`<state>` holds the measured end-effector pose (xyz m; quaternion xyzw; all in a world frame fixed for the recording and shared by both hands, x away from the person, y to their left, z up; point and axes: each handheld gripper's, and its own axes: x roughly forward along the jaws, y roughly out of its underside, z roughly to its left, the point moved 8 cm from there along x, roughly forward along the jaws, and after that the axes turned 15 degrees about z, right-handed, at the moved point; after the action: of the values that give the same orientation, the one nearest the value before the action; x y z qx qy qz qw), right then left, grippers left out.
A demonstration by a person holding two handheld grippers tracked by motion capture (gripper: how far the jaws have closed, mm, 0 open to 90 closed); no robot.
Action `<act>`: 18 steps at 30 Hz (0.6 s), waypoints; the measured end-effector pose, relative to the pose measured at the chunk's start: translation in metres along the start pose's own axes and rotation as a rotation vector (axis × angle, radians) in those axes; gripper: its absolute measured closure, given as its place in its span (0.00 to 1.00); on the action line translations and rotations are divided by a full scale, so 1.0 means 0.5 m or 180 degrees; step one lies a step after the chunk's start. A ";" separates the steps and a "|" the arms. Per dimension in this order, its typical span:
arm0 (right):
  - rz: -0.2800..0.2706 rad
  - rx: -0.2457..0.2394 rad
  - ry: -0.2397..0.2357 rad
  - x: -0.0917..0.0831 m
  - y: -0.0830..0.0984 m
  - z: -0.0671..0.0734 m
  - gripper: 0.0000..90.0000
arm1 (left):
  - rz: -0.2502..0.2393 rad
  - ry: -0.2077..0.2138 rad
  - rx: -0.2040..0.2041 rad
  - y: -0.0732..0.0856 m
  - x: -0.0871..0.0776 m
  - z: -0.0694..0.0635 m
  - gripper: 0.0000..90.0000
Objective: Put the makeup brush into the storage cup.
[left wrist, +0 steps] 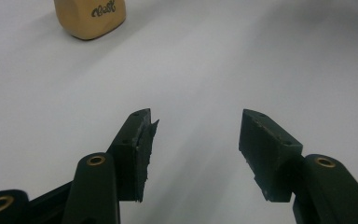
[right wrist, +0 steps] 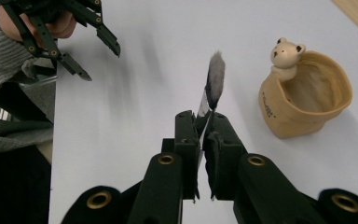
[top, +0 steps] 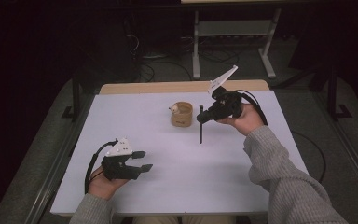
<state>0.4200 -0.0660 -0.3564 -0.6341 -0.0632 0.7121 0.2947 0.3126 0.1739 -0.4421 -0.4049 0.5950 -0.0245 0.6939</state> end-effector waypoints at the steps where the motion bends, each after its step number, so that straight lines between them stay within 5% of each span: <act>1: -0.0012 -0.0028 0.0019 -0.001 -0.003 -0.004 0.92 | -0.0001 -0.0001 -0.0007 0.000 -0.001 0.000 0.49; 18: -0.0029 -0.0007 0.0018 -0.007 -0.035 -0.045 0.92 | -0.0003 0.0020 -0.0023 0.005 0.001 0.007 0.47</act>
<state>0.4475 -0.0598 -0.3493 -0.6362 -0.0660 0.7088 0.2974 0.3147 0.1771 -0.4439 -0.4076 0.5970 -0.0239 0.6906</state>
